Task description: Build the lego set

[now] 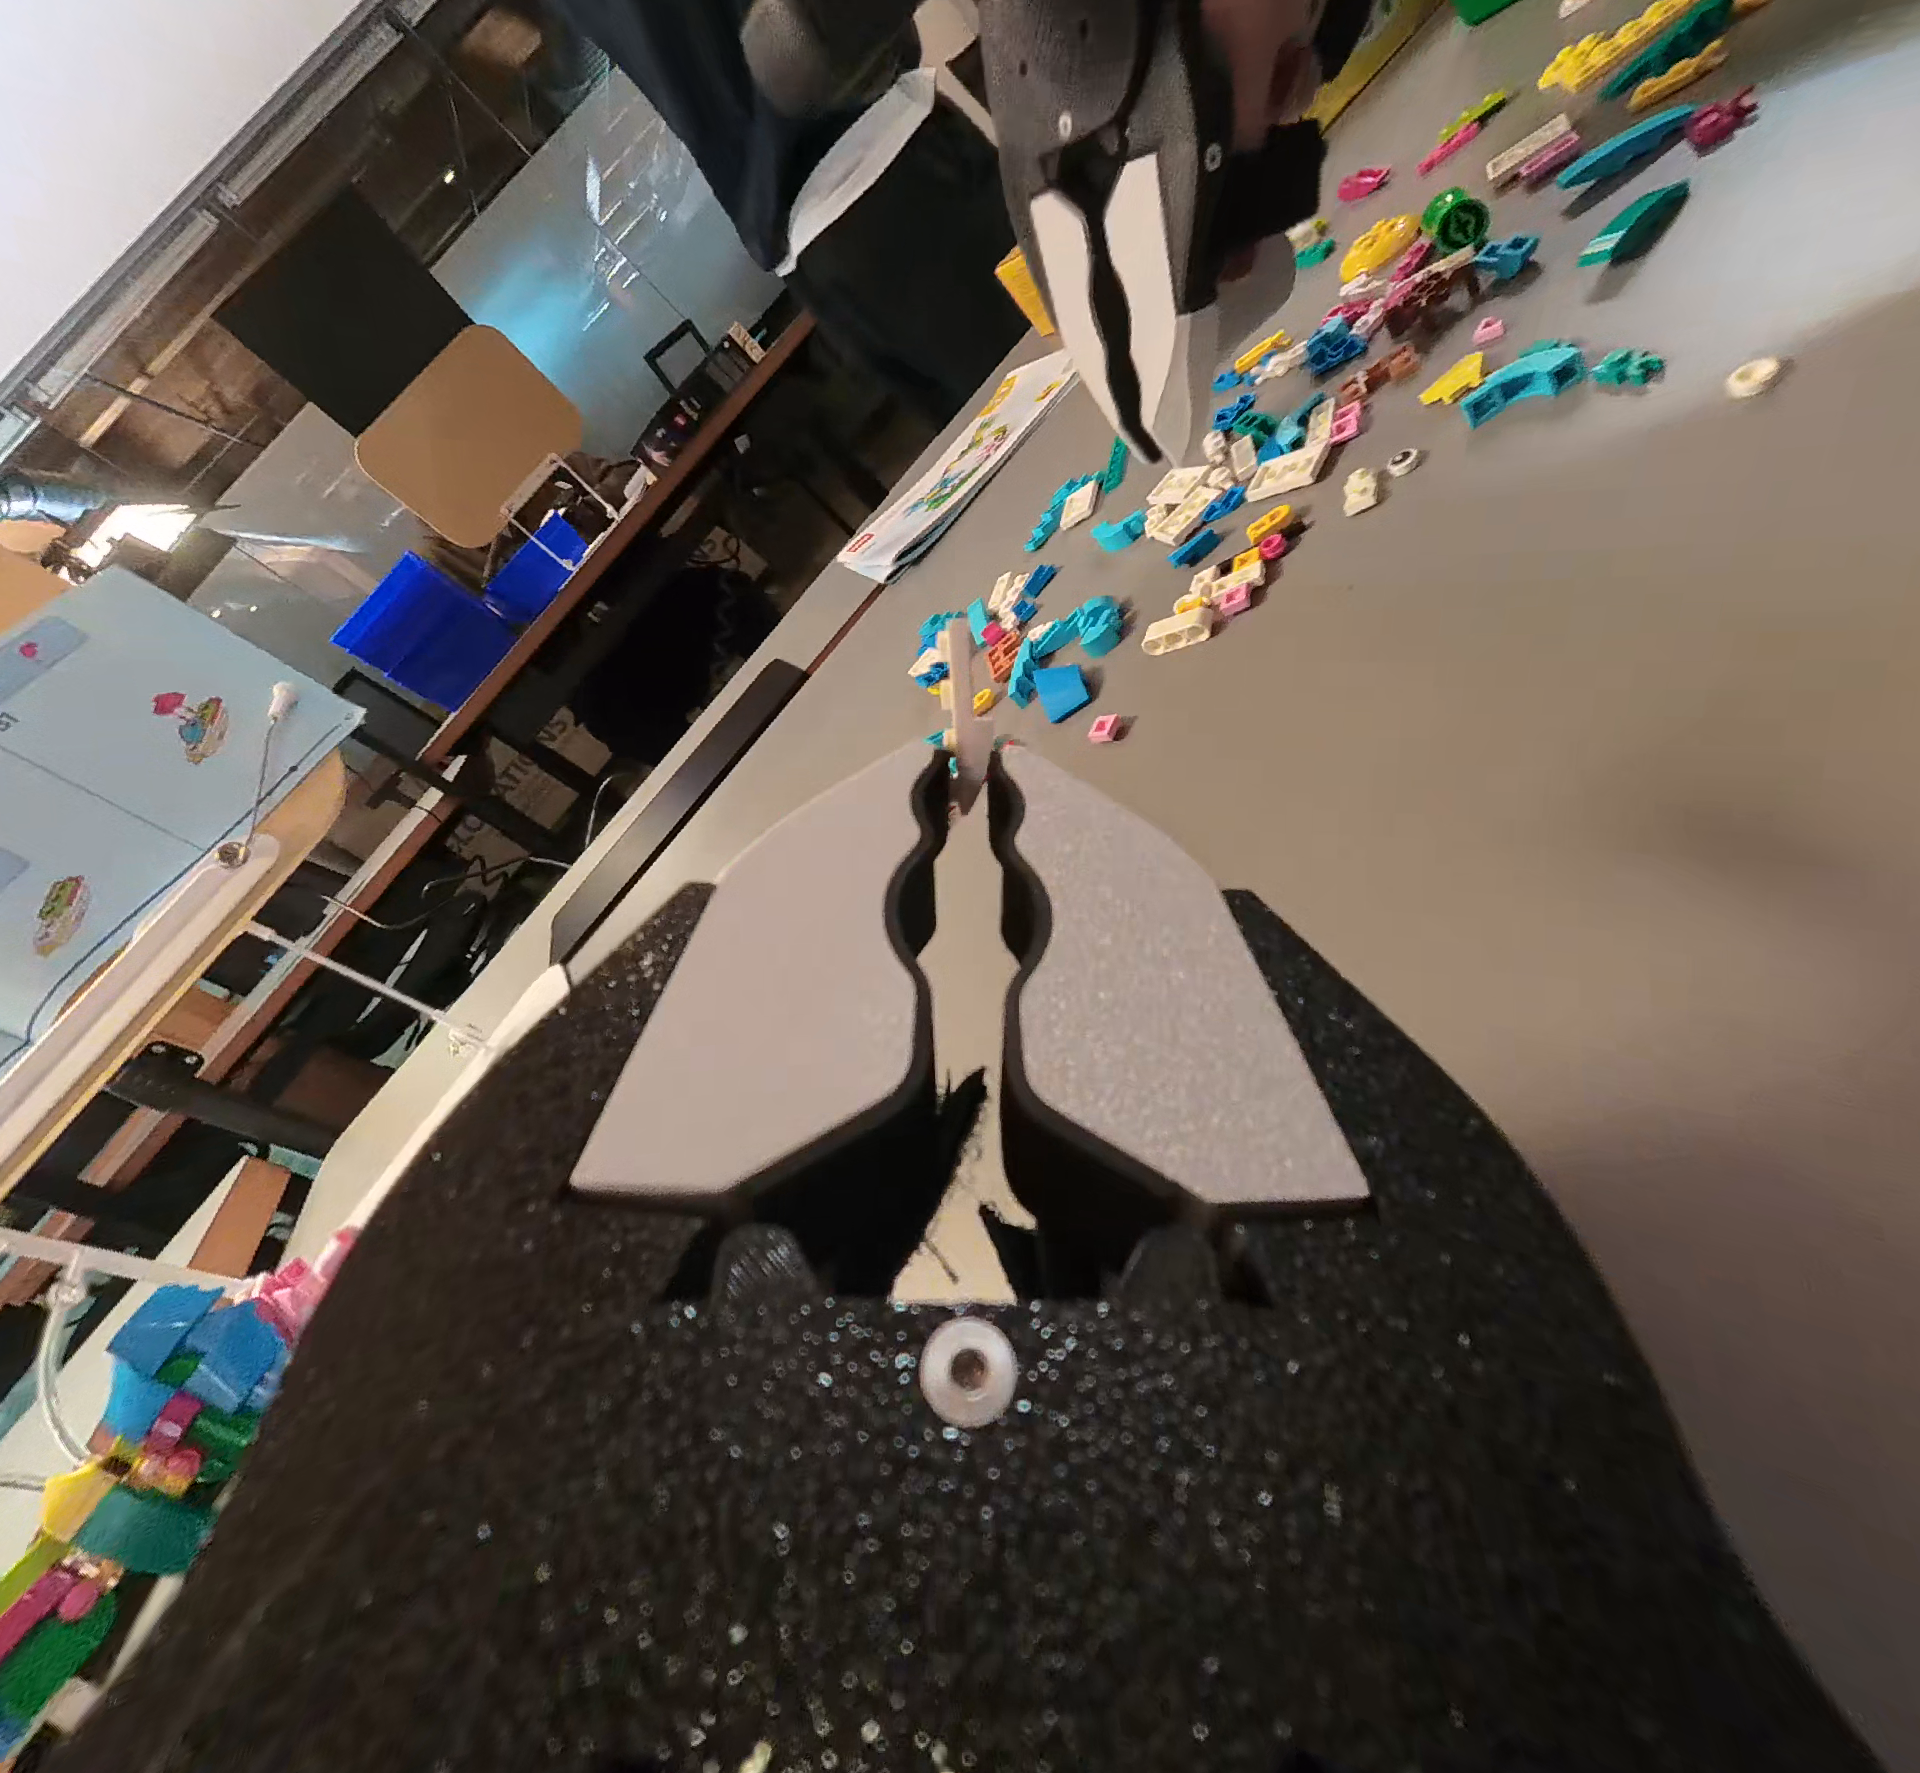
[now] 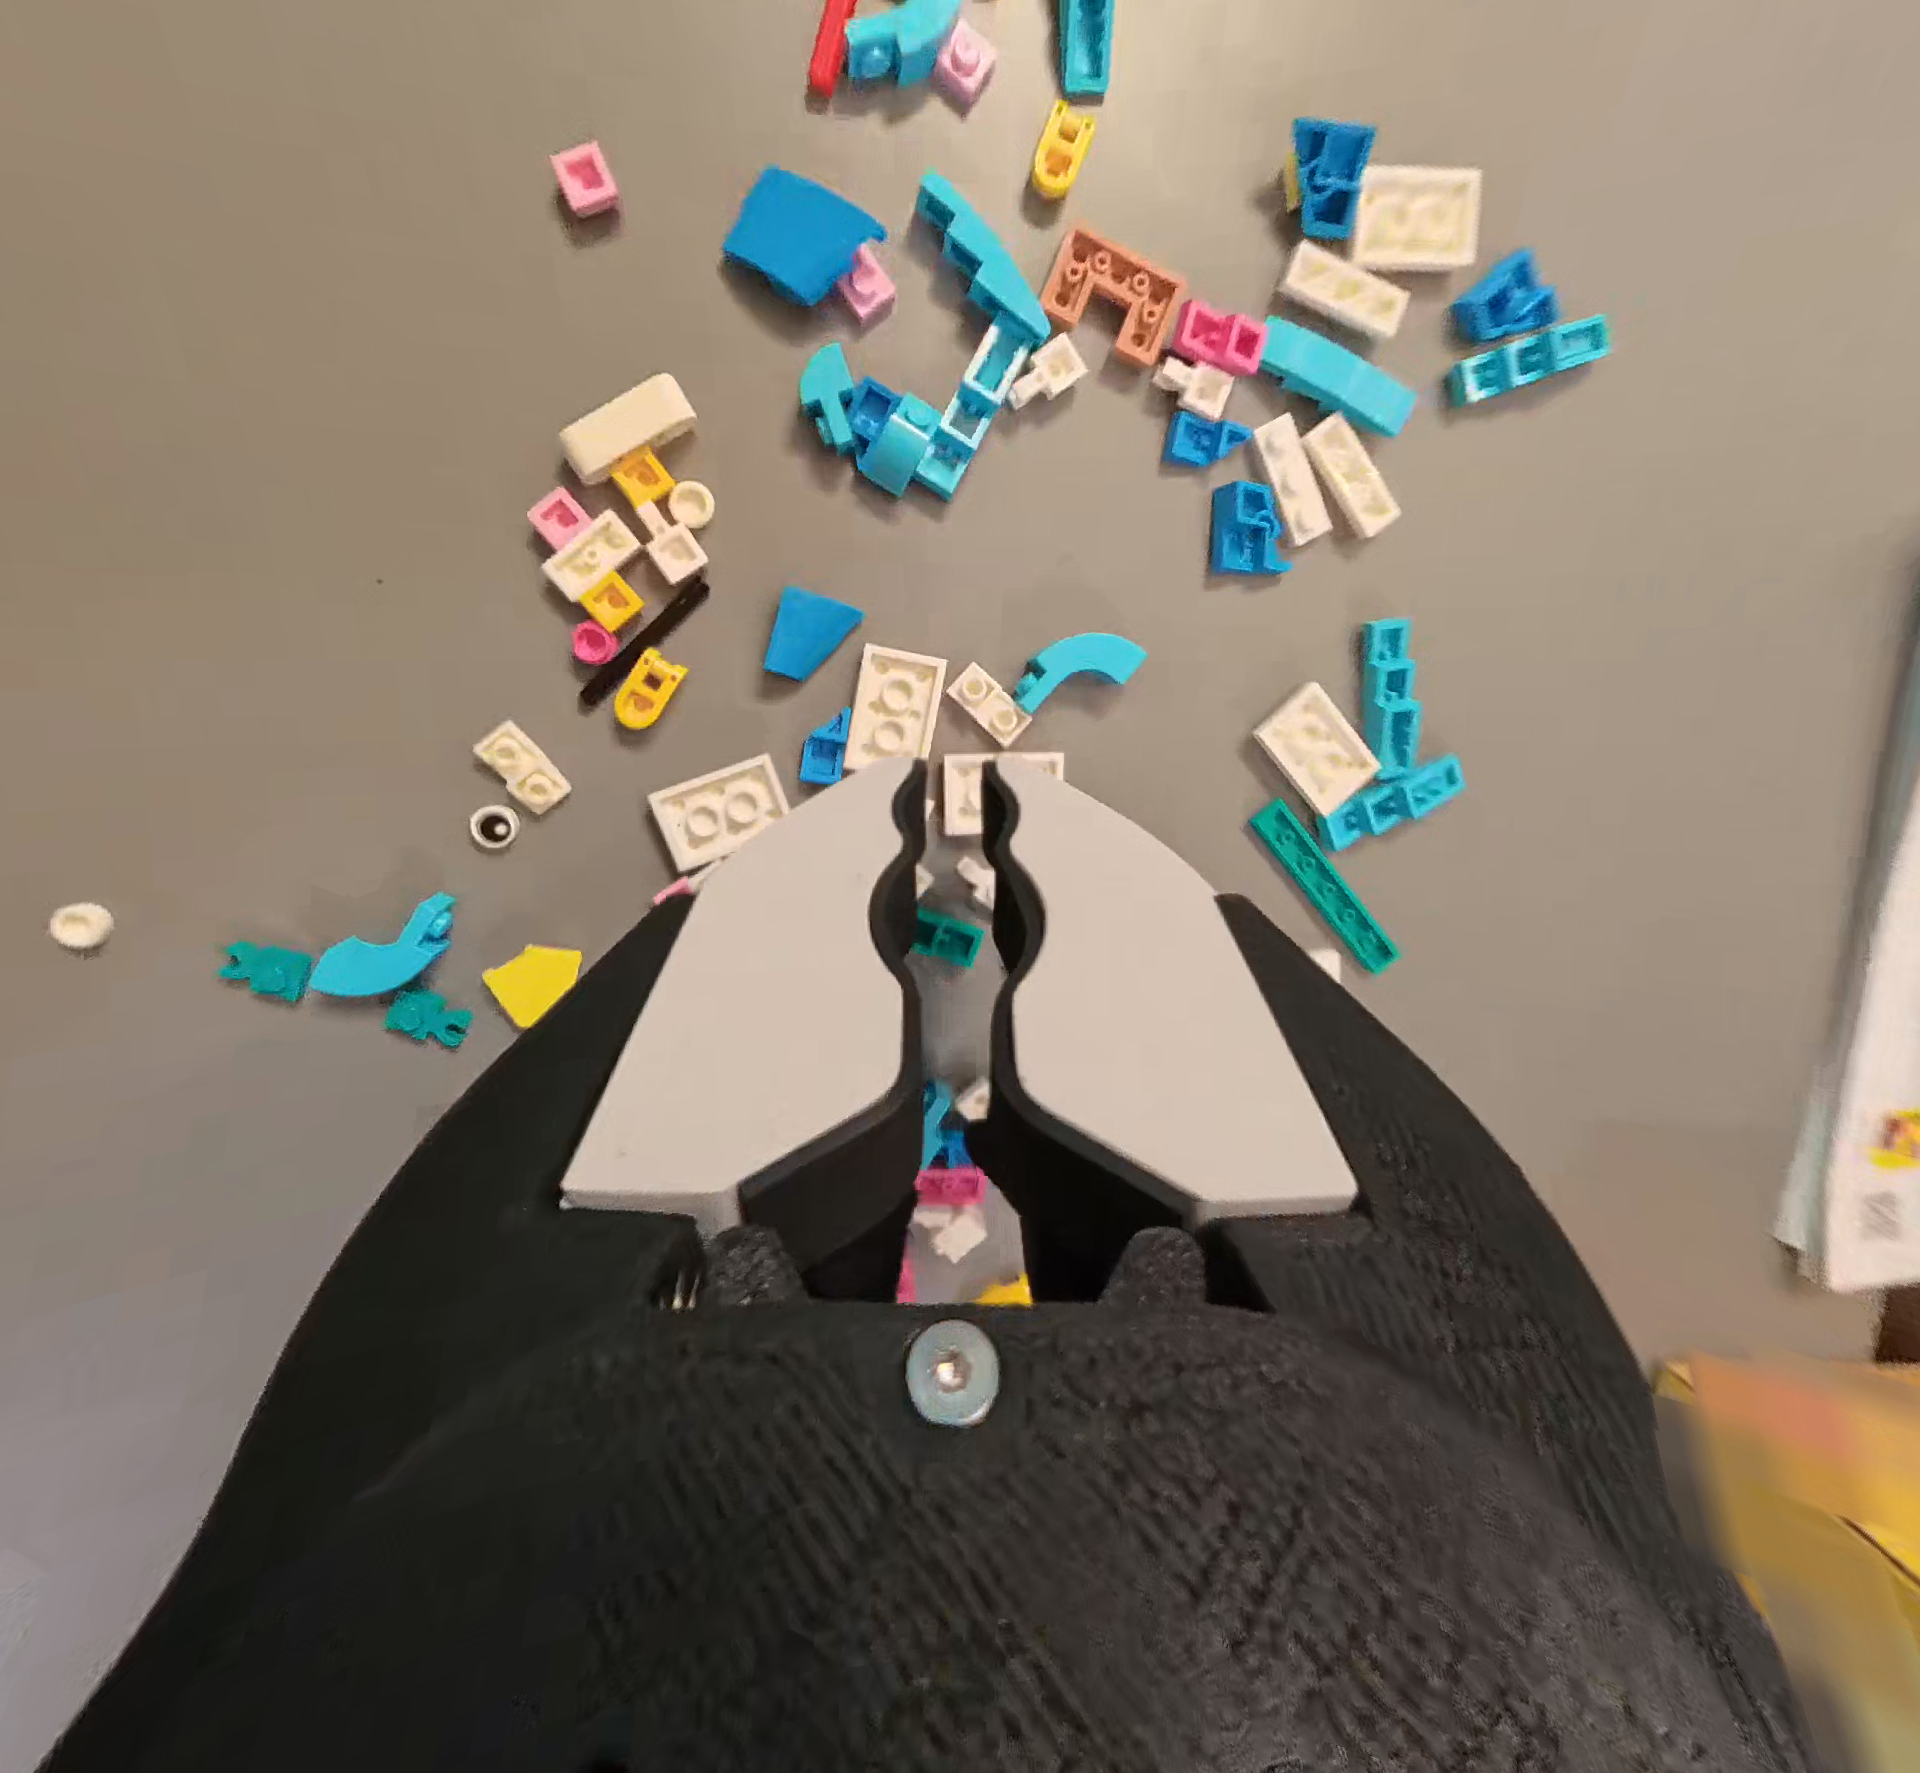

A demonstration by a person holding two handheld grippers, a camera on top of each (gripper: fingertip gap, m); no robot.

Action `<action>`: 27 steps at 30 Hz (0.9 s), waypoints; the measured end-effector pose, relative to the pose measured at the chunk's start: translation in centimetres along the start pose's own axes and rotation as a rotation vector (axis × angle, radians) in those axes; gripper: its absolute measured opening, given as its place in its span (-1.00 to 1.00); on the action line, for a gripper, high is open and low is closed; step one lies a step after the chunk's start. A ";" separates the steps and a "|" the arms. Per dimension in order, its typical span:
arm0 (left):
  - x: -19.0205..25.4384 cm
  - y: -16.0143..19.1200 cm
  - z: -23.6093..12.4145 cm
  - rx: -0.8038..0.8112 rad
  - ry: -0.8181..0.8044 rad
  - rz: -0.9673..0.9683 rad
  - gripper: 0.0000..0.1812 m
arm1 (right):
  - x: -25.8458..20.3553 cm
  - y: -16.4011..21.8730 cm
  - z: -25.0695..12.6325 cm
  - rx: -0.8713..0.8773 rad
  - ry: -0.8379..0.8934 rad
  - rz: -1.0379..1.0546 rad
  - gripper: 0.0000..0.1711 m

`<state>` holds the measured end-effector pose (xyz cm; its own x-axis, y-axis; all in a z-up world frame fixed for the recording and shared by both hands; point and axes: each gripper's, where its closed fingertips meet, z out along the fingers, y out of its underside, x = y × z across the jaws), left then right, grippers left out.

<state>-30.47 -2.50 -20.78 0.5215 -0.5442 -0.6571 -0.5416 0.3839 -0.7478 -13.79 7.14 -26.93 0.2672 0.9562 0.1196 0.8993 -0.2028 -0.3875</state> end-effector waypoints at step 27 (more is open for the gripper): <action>0.7 0.6 0.2 0.002 0.087 -0.089 -0.93 | -4.3 -3.6 -1.4 0.159 -0.323 0.291 -0.93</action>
<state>-30.32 -2.55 -21.73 0.5087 -0.6387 -0.5773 -0.4943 0.3324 -0.8032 -17.68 3.42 -24.81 0.3567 0.8862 -0.2958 0.7321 -0.4618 -0.5008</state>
